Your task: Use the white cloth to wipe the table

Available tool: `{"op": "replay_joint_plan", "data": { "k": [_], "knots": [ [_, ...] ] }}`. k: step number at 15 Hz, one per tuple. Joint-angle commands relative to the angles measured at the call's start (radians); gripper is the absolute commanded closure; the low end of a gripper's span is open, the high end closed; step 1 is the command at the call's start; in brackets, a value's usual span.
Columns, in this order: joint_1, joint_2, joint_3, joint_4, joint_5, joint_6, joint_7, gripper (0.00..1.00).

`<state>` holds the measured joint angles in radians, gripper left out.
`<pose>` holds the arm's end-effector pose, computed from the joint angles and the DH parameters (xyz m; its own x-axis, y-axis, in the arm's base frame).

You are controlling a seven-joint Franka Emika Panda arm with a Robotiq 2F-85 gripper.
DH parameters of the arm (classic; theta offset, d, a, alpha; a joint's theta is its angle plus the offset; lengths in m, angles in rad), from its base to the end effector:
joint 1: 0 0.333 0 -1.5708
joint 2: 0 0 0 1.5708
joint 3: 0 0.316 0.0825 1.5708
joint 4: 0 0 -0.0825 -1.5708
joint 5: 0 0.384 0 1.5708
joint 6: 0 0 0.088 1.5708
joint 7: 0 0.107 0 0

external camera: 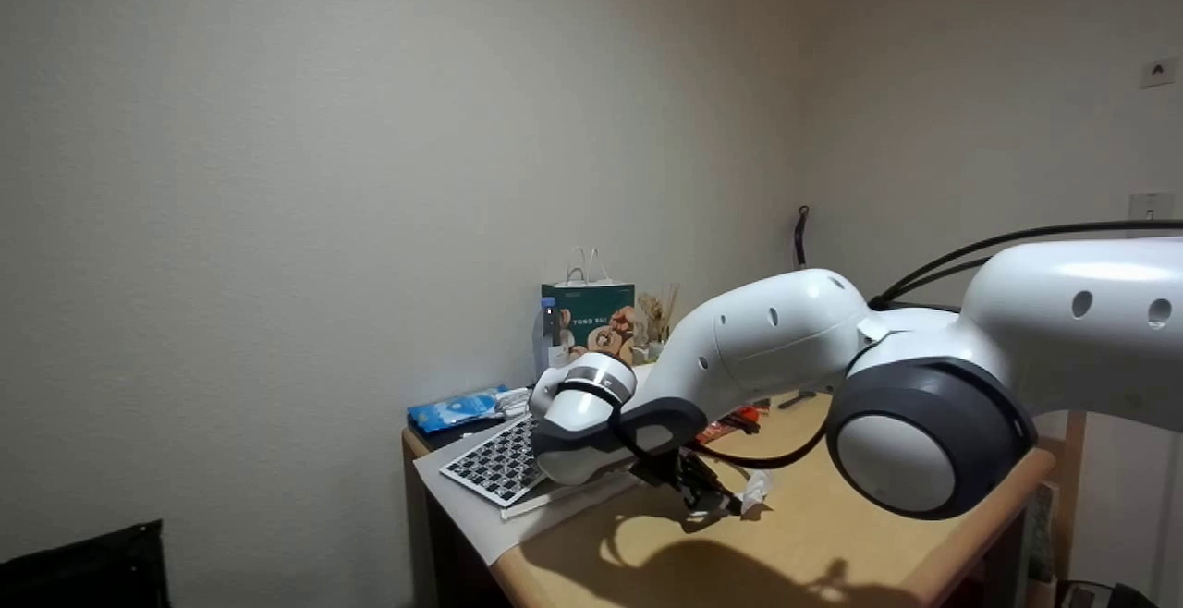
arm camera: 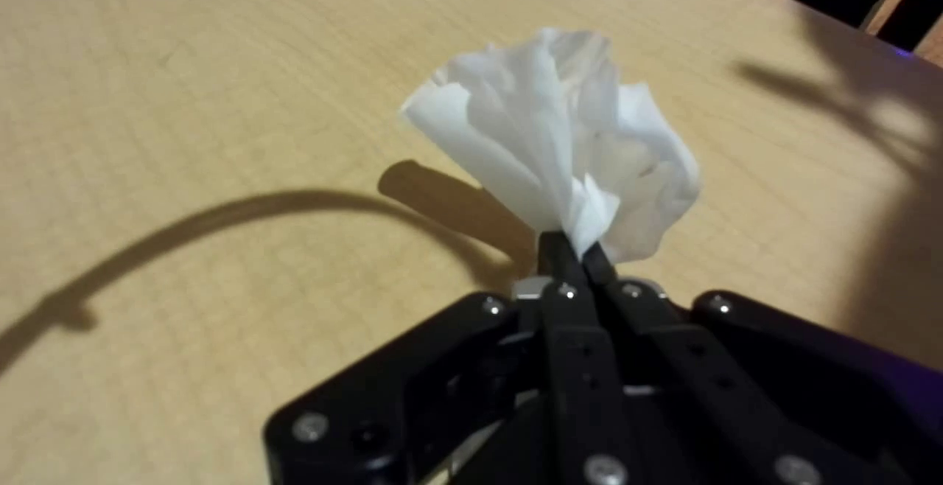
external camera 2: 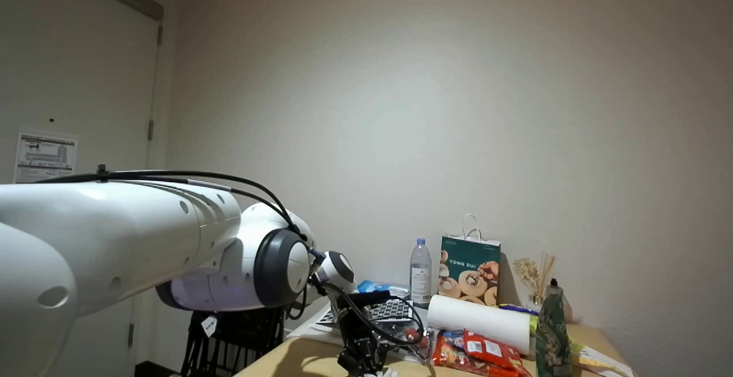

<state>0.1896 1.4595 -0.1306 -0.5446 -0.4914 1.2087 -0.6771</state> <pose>0.7041 0.0285 0.0869 0.3743 0.3868 -0.8428 0.7336 -0.6794 0.0140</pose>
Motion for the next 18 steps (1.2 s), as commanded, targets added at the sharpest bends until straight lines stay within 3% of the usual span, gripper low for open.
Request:
{"op": "replay_joint_plan", "data": {
  "k": [1, 3, 4, 5, 7, 12, 13, 16, 18],
  "knots": [
    [-0.069, 0.047, 0.049, 0.005, 0.099, 0.031, 0.051, 0.97],
    [-0.074, 0.046, 0.046, 0.025, 0.111, 0.022, 0.074, 0.98],
    [-0.066, 0.046, 0.038, 0.057, 0.111, 0.023, 0.101, 0.72],
    [-0.053, 0.029, 0.031, 0.06, 0.107, 0.034, 0.139, 0.71],
    [-0.023, 0.01, 0.017, 0.089, 0.092, 0.038, 0.213, 0.6],
    [0.067, 0.013, -0.028, 0.248, 0.074, 0.044, 0.363, 0.28],
    [0.091, -0.041, -0.039, 0.183, 0.076, 0.077, 0.417, 0.21],
    [0.146, -0.055, -0.077, 0.208, 0.066, 0.116, 0.538, 0.02],
    [0.175, -0.068, -0.101, 0.208, 0.063, 0.128, 0.638, 0.0]
  ]
}}
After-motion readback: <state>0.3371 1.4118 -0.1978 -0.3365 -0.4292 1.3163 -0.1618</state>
